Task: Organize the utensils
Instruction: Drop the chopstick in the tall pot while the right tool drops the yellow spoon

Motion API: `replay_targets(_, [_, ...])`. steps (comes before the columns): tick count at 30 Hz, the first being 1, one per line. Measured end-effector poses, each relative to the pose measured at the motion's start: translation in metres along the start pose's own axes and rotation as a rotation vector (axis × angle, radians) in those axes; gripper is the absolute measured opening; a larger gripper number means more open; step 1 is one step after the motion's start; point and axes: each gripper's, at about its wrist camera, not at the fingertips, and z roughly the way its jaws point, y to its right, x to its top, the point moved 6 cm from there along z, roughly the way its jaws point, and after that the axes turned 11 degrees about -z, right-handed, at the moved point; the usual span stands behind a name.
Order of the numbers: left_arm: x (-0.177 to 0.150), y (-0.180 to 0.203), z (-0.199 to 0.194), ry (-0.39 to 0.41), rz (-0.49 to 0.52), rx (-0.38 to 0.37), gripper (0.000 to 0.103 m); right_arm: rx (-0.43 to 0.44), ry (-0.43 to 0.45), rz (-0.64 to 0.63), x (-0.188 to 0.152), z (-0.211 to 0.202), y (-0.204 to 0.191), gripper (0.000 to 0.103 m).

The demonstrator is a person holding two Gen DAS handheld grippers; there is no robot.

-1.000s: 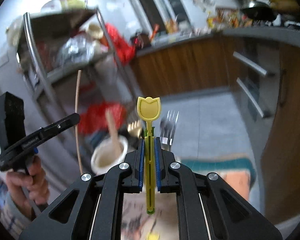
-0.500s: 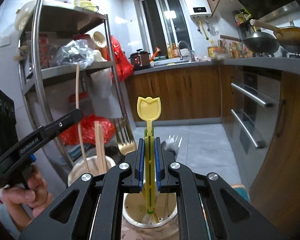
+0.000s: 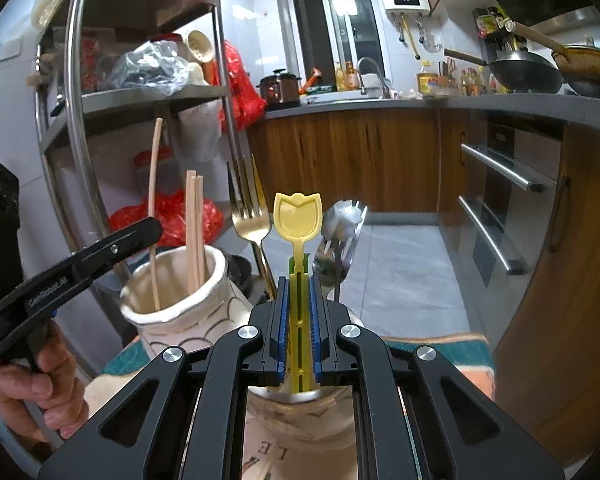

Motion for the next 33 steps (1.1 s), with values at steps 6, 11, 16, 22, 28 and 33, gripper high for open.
replay_targets(6, [-0.006,0.006,0.004,-0.045,0.042,0.036,0.006,-0.011,-0.055,-0.012,-0.006,0.008,-0.005,0.011])
replay_targets(11, [-0.009,0.005,0.009,-0.077,0.053,0.055,0.006,-0.021,-0.085,-0.015,-0.009,0.014,-0.006,0.011])
replay_targets(16, [-0.012,0.0,0.01,-0.086,0.047,0.075,0.006,-0.023,-0.094,-0.018,-0.01,0.014,-0.007,0.011])
replay_targets(22, [-0.011,0.002,0.004,-0.085,0.049,0.079,0.008,-0.021,-0.084,-0.022,-0.008,0.007,-0.009,0.022])
replay_targets(28, [-0.017,0.005,-0.01,-0.084,0.064,0.086,0.024,-0.023,-0.048,-0.035,-0.001,-0.011,-0.011,0.028])
replay_targets(33, [-0.024,0.005,-0.031,-0.08,0.052,0.09,0.035,-0.016,-0.027,-0.041,0.001,-0.029,-0.015,0.029])
